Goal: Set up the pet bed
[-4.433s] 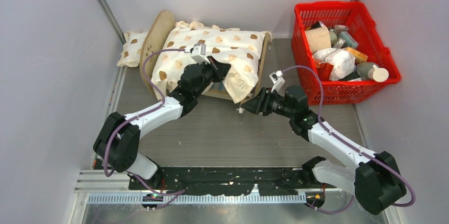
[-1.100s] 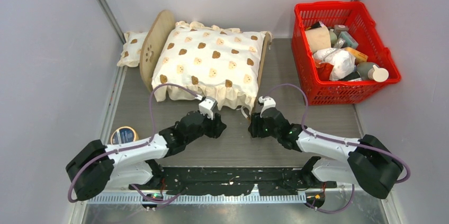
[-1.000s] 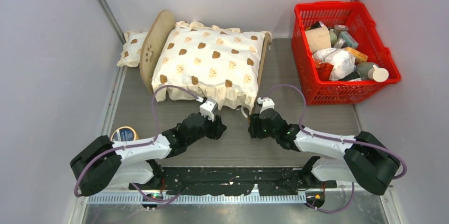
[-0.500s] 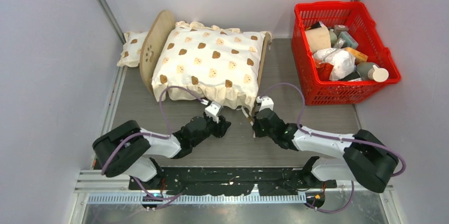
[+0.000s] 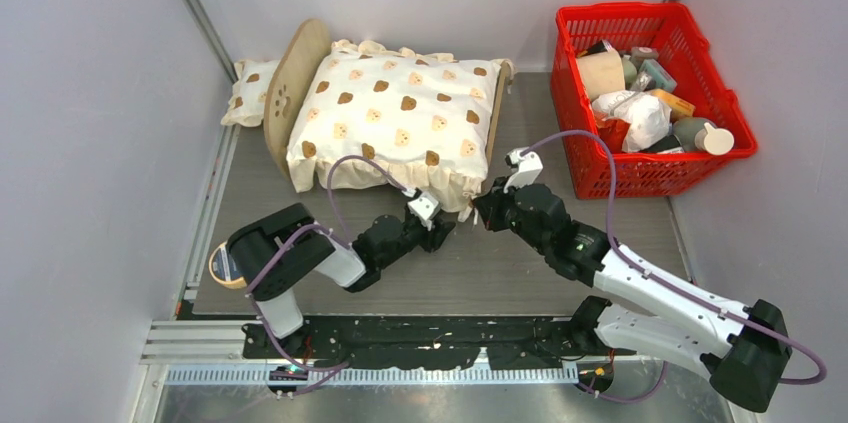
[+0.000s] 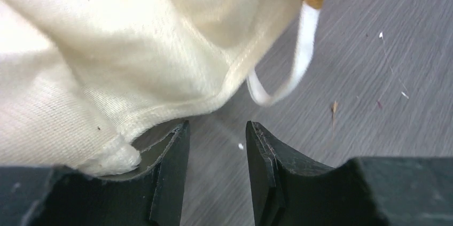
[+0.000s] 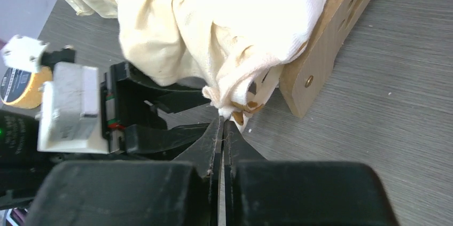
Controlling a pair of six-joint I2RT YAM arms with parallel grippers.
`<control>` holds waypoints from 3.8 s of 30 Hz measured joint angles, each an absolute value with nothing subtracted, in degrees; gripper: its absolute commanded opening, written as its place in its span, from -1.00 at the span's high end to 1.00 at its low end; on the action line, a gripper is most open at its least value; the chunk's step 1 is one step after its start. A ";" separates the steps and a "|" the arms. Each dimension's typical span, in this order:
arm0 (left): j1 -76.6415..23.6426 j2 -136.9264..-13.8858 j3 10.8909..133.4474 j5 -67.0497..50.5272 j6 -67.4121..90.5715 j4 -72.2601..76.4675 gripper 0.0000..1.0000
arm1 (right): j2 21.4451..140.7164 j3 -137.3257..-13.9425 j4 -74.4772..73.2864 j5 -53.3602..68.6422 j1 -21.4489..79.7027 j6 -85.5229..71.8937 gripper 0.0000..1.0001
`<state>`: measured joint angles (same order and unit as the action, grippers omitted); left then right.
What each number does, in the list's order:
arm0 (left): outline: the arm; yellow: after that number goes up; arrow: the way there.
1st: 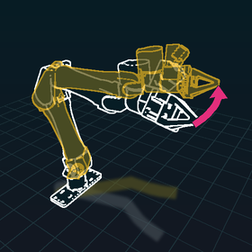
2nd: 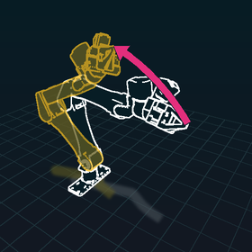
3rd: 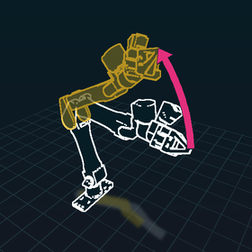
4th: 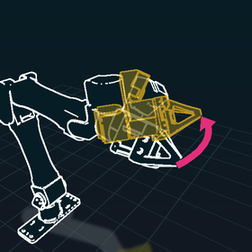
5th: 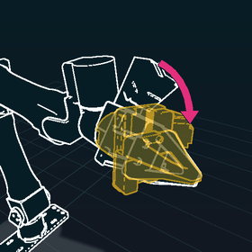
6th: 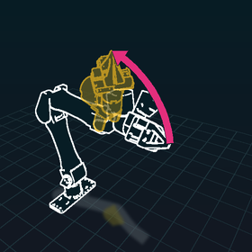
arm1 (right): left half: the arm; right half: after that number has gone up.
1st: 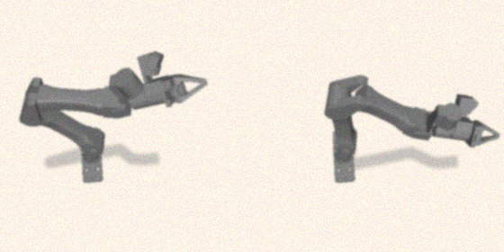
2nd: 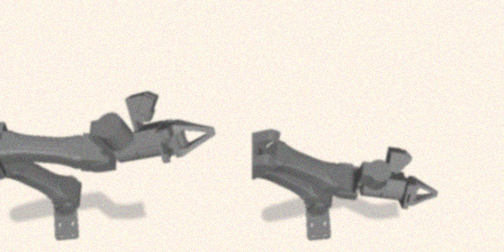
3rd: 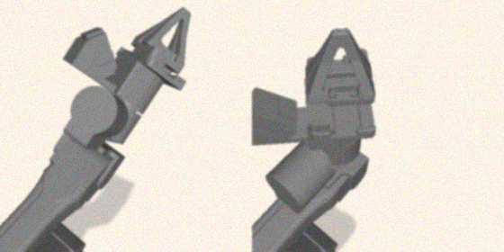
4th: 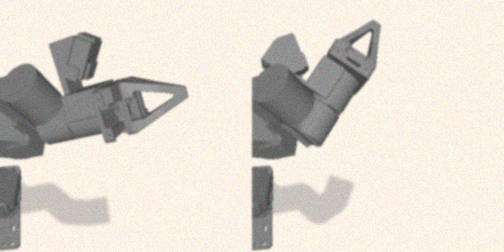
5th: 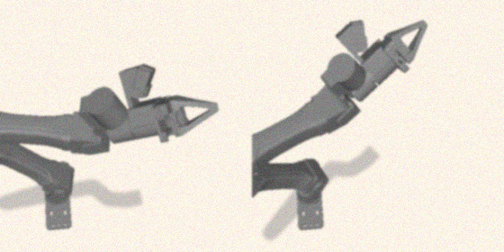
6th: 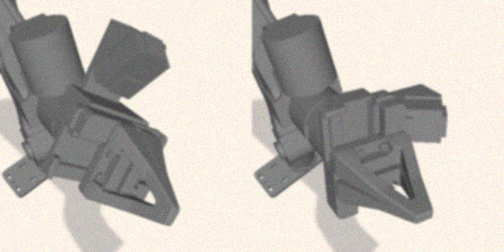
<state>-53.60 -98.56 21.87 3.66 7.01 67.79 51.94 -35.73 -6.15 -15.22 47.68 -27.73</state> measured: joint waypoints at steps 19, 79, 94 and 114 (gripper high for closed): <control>-47.94 -111.33 29.15 -0.89 7.53 71.24 0.00 | 49.21 -38.20 -8.12 -13.65 47.68 -25.61 0.89; -54.37 -103.81 31.44 5.13 21.28 54.92 0.15 | 34.59 -28.73 -15.88 -12.56 47.51 -28.82 0.89; -55.64 -108.90 40.34 7.31 20.43 45.84 0.99 | 35.31 -29.06 -14.02 -12.32 47.51 -28.25 0.90; -59.46 -88.84 23.33 7.49 30.63 44.07 1.00 | 38.22 -17.54 -9.41 -9.89 47.51 -31.42 0.90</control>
<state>-59.46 -88.84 23.33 7.49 30.63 44.07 38.22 -17.54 -9.41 -9.89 47.51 -31.42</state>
